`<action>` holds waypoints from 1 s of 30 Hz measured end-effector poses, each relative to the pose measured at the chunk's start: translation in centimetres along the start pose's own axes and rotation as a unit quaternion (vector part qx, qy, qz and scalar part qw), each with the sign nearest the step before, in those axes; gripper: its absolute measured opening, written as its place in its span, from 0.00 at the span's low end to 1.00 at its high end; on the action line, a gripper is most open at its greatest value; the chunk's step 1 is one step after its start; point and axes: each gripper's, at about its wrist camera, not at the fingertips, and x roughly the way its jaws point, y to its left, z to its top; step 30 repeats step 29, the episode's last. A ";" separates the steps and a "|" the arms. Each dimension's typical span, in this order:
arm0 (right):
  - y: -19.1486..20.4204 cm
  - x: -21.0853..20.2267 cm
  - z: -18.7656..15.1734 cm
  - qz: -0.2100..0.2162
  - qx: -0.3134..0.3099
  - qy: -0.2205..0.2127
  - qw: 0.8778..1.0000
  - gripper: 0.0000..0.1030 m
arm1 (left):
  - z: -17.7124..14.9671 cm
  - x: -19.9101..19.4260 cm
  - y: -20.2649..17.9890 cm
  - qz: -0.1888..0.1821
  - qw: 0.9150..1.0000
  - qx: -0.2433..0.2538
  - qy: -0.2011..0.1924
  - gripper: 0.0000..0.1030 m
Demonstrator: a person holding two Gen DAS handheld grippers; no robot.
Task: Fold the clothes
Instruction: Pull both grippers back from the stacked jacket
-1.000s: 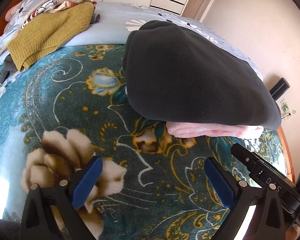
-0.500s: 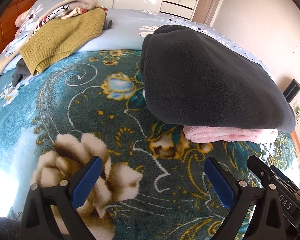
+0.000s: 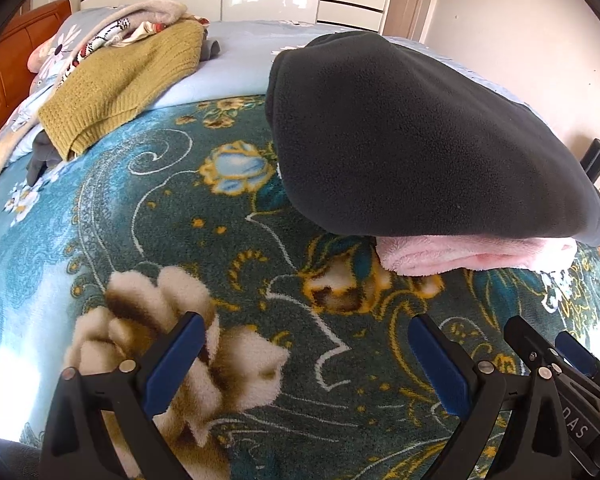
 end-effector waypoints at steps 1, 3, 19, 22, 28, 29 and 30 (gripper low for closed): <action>-0.1 0.1 -0.1 0.000 0.003 0.002 1.000 0.90 | 0.0 0.1 0.0 0.003 1.000 0.000 -0.001 1.00; -0.3 0.4 -0.4 -0.005 0.005 0.004 1.000 0.90 | 0.0 0.4 0.2 0.010 1.000 -0.003 -0.004 1.00; -1.3 0.1 -1.1 -0.030 0.006 -0.009 0.999 0.90 | -0.5 2.5 0.8 0.034 0.999 -0.014 0.007 1.00; -1.3 -0.1 -1.1 -0.032 0.005 -0.011 0.999 0.90 | -0.5 2.5 0.7 0.034 0.999 -0.013 0.007 1.00; 0.4 0.1 -1.9 -0.040 0.003 -0.010 0.999 0.90 | -0.6 2.6 0.6 0.032 0.999 -0.010 0.009 1.00; 0.5 0.1 -1.9 -0.041 0.003 -0.010 0.999 0.90 | -0.5 2.6 0.6 0.032 0.999 -0.010 0.009 1.00; 0.5 0.1 -1.9 -0.041 0.003 -0.010 0.999 0.90 | -0.5 2.6 0.6 0.032 0.999 -0.010 0.009 1.00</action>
